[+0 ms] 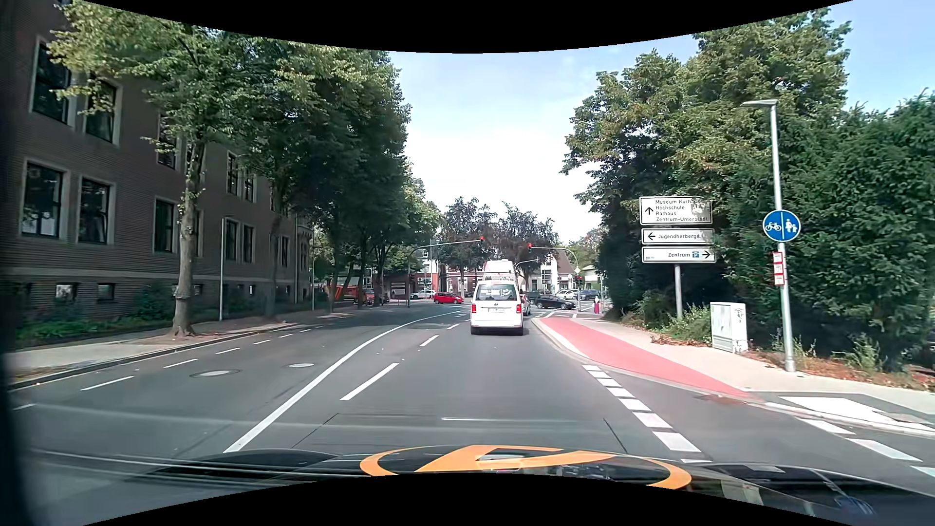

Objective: Follow the waypoints while adhering to traffic rules and regulations

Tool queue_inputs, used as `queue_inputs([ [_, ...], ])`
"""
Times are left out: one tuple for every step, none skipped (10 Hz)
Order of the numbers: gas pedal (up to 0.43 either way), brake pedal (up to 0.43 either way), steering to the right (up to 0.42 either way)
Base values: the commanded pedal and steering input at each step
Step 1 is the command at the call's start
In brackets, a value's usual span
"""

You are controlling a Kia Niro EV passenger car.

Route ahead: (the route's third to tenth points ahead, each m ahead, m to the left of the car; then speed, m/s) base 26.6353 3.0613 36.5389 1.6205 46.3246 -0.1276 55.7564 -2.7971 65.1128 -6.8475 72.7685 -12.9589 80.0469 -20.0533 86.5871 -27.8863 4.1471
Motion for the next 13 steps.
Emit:
queue_inputs([
  [0.0,0.146,0.011],
  [0.0,0.159,0.011],
  [0.0,0.165,0.01],
  [0.0,0.177,0.009],
  [0.0,0.177,0.008],
  [0.0,0.183,0.007],
  [0.0,0.189,0.006],
  [0.0,0.189,0.005],
  [0.0,0.189,0.004],
  [0.0,0.195,0.004],
  [0.0,0.201,0.004],
  [0.0,0.207,0.003],
  [0.0,0.207,0.004],
])
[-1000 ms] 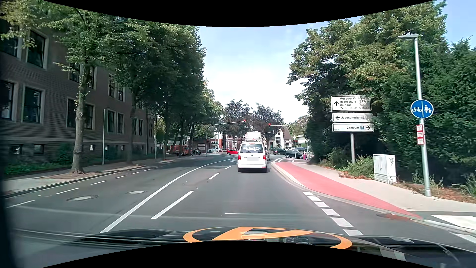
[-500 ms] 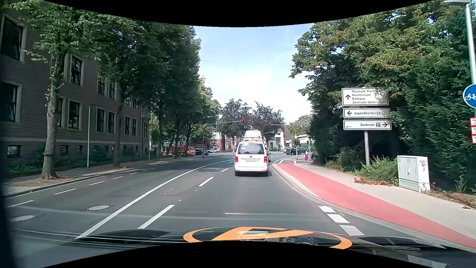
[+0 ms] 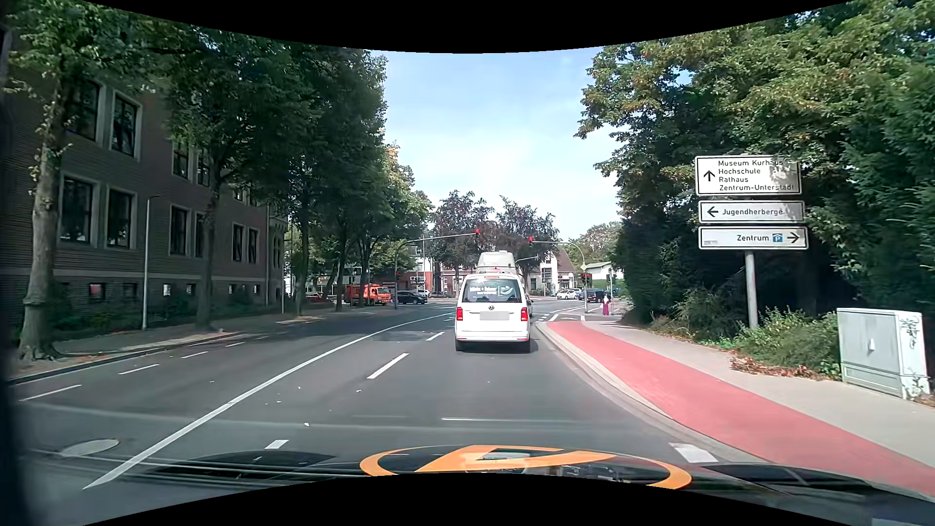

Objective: Follow the waypoints while adhering to traffic rules and regulations

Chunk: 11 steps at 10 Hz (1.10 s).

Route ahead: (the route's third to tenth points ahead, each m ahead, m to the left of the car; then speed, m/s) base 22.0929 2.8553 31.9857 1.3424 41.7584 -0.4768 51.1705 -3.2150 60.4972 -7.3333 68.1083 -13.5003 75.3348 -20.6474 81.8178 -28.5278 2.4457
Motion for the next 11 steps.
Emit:
queue_inputs([
  [0.0,0.201,0.003],
  [0.0,0.201,0.003],
  [0.0,0.195,0.003],
  [0.0,0.177,0.002],
  [0.0,0.159,0.002],
  [0.0,0.152,0.002],
  [0.0,0.14,0.002],
  [0.0,0.14,0.002],
  [0.0,0.122,0.001],
  [0.0,0.091,0.002],
  [0.0,0.067,0.001],
])
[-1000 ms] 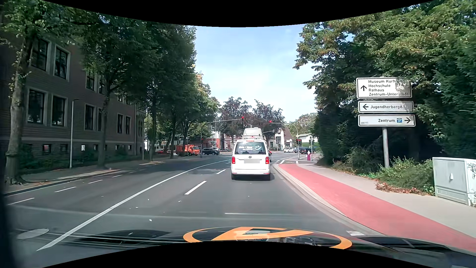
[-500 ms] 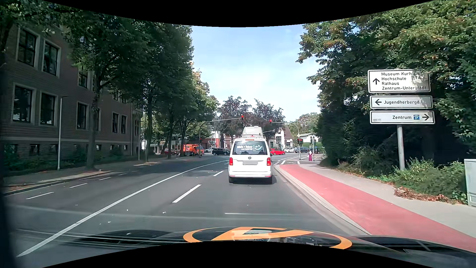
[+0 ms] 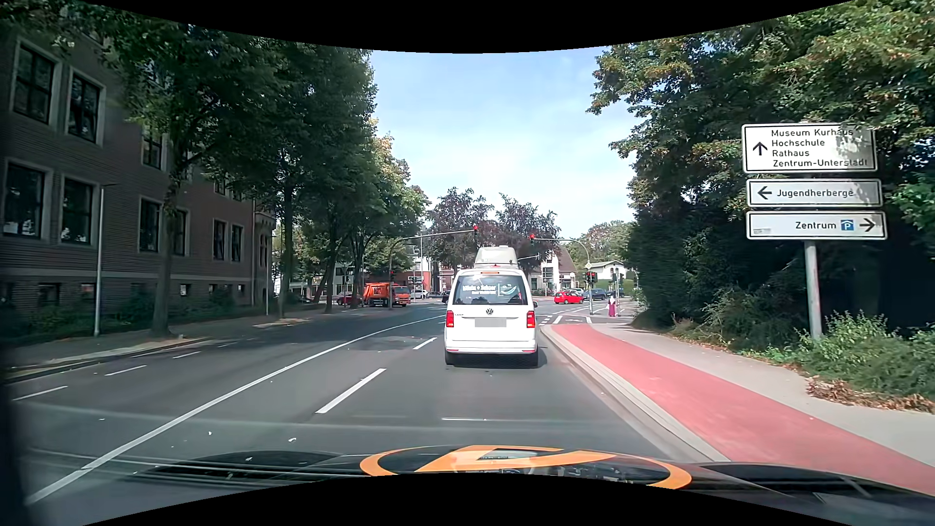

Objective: Follow the waypoints while adhering to traffic rules and regulations

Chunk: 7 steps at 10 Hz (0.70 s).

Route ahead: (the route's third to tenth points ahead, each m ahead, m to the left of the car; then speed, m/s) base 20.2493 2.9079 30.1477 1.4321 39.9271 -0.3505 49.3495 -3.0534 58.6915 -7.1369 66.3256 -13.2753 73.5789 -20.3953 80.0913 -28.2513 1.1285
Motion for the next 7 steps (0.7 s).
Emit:
queue_inputs([
  [0.0,0.049,0.002],
  [0.0,0.03,0.002],
  [0.0,0.018,0.002],
  [0.0,0.012,0.001],
  [0.0,0.006,0.001],
  [0.0,0.0,0.001],
  [0.0,0.006,0.001],
])
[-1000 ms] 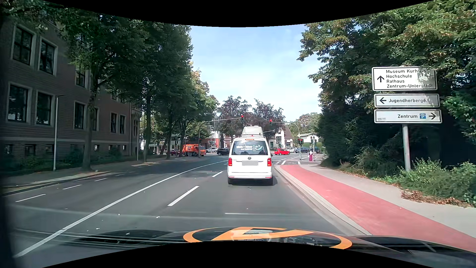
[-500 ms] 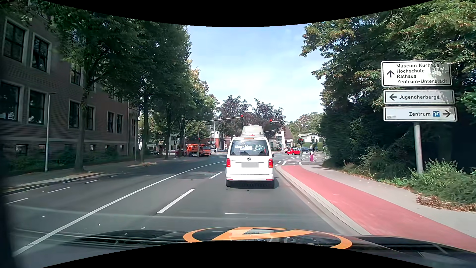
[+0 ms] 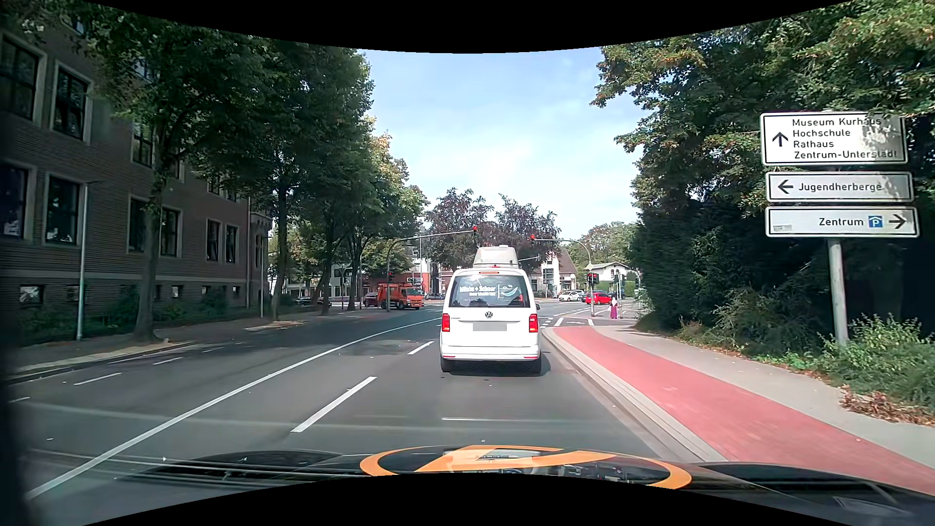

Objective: Follow the waypoints while adhering to traffic rules and regulations

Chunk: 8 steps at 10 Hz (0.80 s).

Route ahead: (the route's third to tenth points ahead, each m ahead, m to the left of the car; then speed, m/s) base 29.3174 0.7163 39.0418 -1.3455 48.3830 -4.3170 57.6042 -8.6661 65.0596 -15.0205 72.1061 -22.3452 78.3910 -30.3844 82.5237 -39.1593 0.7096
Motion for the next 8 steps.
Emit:
queue_inputs([
  [0.0,0.018,0.001],
  [0.0,0.055,0.001],
  [0.0,0.085,0.001],
  [0.0,0.104,0.001],
  [0.0,0.104,0.001],
  [0.0,0.11,0.001],
  [0.0,0.134,0.001],
  [0.0,0.14,0.001],
])
